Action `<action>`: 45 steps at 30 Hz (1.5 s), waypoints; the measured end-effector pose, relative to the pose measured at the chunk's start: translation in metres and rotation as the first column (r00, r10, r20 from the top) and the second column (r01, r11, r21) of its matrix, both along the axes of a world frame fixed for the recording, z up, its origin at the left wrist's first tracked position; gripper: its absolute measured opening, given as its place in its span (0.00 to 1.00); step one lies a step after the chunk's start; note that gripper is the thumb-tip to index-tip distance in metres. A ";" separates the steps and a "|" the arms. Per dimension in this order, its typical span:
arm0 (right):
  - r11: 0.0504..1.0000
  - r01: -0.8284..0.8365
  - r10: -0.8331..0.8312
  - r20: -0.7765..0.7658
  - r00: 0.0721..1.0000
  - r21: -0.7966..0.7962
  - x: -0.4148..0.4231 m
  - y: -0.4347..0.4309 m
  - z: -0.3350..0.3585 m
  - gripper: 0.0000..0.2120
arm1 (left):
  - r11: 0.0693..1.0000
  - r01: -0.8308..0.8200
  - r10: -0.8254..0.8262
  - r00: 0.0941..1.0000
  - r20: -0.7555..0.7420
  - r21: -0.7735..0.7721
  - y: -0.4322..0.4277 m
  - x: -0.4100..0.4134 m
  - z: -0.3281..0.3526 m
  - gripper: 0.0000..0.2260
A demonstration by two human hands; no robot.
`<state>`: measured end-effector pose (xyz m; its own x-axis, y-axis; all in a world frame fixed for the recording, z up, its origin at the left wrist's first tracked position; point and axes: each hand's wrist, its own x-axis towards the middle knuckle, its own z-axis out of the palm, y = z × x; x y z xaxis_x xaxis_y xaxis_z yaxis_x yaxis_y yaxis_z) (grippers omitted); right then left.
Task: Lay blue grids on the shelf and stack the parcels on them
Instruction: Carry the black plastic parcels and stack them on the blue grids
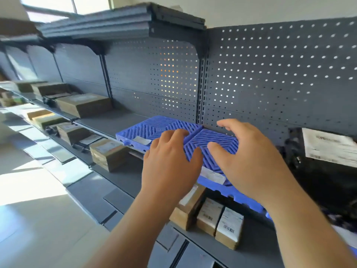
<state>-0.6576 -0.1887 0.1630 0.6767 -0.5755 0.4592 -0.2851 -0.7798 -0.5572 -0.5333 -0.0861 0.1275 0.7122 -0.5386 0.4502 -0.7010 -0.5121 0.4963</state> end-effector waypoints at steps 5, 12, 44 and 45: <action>0.995 -0.094 0.094 -0.023 0.995 -0.014 0.069 0.058 -0.008 0.24 | 0.991 -0.133 0.133 0.991 -0.008 -0.024 0.071 0.056 -0.007 0.21; 0.970 -0.241 0.241 -0.109 0.964 0.012 0.155 0.122 -0.027 0.23 | 0.940 -0.339 0.341 0.938 -0.066 0.038 0.161 0.118 -0.025 0.19; 0.668 -0.705 0.702 -0.514 0.492 0.237 0.605 0.270 -0.157 0.26 | 0.564 -0.691 0.811 0.566 -0.147 0.452 0.340 0.434 -0.140 0.25; 0.671 -0.703 0.696 -0.527 0.488 0.236 0.619 0.280 -0.162 0.26 | 0.562 -0.690 0.813 0.564 -0.148 0.456 0.351 0.448 -0.144 0.24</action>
<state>-0.0386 0.0909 0.0010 0.9724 0.2016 -0.1172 0.1203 -0.8642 -0.4885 -0.0857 0.2649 -0.0167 0.9774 0.2066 0.0442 0.1836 -0.9341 0.3061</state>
